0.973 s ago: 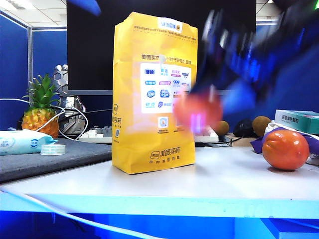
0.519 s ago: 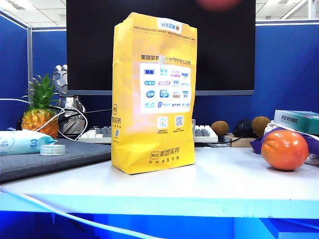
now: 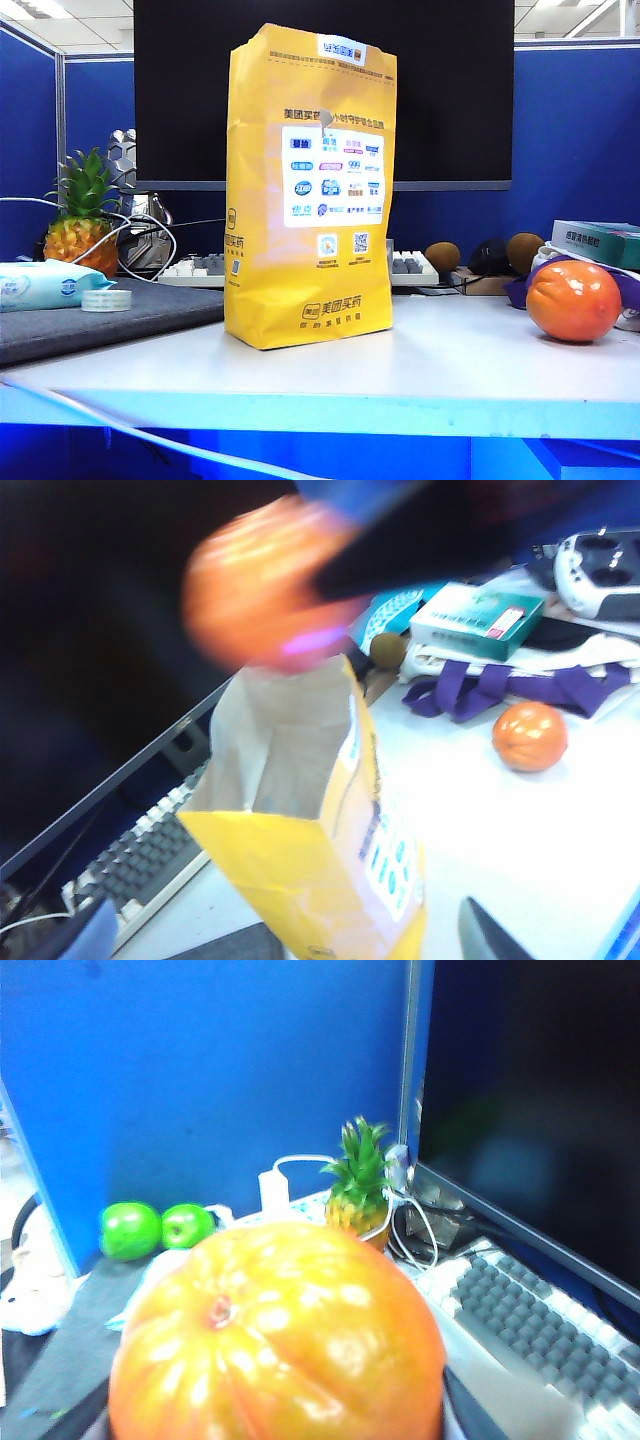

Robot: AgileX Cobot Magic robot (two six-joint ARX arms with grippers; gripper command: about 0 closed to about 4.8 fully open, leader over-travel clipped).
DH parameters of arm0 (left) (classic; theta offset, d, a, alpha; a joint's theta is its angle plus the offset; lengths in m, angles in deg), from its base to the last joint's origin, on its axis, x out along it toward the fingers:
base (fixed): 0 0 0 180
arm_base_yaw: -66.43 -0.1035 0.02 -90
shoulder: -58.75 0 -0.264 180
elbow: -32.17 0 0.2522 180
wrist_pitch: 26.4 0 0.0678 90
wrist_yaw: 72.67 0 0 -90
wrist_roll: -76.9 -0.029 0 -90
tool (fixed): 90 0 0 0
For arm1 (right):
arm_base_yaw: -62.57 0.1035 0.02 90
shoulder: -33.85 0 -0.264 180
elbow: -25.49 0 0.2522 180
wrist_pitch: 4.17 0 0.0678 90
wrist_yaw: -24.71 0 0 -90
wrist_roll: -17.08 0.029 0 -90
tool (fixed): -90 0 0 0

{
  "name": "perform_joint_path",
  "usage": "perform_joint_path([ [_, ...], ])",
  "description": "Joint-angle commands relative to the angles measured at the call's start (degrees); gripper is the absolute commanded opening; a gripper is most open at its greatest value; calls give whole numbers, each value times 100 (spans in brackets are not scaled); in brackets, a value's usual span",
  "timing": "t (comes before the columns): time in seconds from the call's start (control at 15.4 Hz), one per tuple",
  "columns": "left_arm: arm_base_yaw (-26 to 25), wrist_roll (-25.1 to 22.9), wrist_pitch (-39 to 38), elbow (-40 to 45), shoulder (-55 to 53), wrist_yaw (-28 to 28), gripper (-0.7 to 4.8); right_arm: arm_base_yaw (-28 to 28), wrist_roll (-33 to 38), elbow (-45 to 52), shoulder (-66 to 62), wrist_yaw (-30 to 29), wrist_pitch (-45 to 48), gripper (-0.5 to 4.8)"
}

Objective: Pick up the orange and throw it into the yellow paper bag.

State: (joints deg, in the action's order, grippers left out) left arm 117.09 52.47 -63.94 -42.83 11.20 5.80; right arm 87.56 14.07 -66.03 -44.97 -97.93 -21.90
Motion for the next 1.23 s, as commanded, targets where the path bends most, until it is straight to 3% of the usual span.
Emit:
perform_joint_path([
  [0.06,-409,48,52,-7,-94,968,479,-59,-66,-573,-769,-76,-101,-1],
  [0.26,-1215,122,50,-7,-101,1364,479,-61,-520,-590,-879,96,-354,9],
  [0.32,-1408,254,48,-7,-101,1593,479,-66,-520,-592,-876,96,-317,115],
  [0.39,-1593,411,39,-7,-122,1967,479,-68,-507,-592,-874,109,-308,479],
  [0.52,-1611,428,77,-7,-125,1993,479,-66,-448,-592,-874,466,-323,479],
  [0.71,-1611,380,114,-7,-127,1956,479,-68,-348,-621,-811,540,-306,479],
  [0.78,-1611,317,114,-7,-122,1735,479,-68,-343,-621,-702,573,-348,479],
  [0.97,-1615,127,-162,-4,319,315,479,-68,-407,-597,223,859,-752,479],
  [1.23,-1615,127,-214,544,1510,278,479,-63,-610,146,1792,1399,-870,479],
])
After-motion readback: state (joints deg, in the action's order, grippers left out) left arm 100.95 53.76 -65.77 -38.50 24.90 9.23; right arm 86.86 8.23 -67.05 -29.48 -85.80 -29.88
